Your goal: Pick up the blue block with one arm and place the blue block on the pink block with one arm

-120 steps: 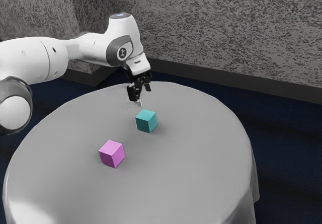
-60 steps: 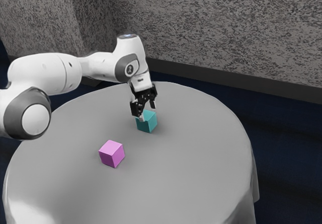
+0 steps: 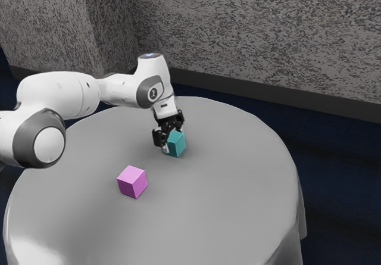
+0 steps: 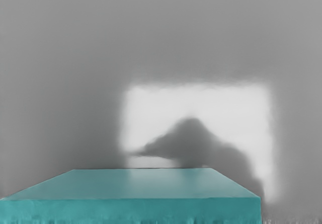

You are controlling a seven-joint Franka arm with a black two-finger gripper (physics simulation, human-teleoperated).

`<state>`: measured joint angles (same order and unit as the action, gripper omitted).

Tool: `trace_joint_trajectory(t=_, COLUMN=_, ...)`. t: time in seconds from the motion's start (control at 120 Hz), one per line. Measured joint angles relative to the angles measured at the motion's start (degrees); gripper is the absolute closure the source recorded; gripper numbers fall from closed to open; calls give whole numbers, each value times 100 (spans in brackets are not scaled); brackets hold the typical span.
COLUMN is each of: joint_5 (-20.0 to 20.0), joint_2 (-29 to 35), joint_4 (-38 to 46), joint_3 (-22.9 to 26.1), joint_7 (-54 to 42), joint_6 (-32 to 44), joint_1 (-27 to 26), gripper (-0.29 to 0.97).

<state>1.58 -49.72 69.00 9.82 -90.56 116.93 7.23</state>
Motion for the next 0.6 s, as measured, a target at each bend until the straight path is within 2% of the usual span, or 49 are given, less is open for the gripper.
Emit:
trace_joint_trajectory(t=0.167, joint_5=-3, joint_2=-95, joint_4=-114, joint_3=-40, joint_7=-52, joint_6=131, joint_1=1, gripper=1)
trace_joint_trajectory(t=0.317, joint_5=-26, joint_2=-112, joint_4=-121, joint_3=-42, joint_7=-88, joint_6=191, joint_1=1, gripper=24)
trace_joint_trajectory(t=0.4, joint_5=-35, joint_2=-67, joint_4=-89, joint_3=-42, joint_7=-105, joint_6=213, joint_1=2, gripper=30)
trace_joint_trajectory(t=0.517, joint_5=-187, joint_2=439, joint_4=451, joint_3=-42, joint_7=-125, joint_6=237, joint_1=18, gripper=31)
trace_joint_trajectory(t=0.6, joint_5=-324, joint_2=1166, joint_4=1183, joint_3=-42, joint_7=-130, joint_6=248, joint_1=31, gripper=31)
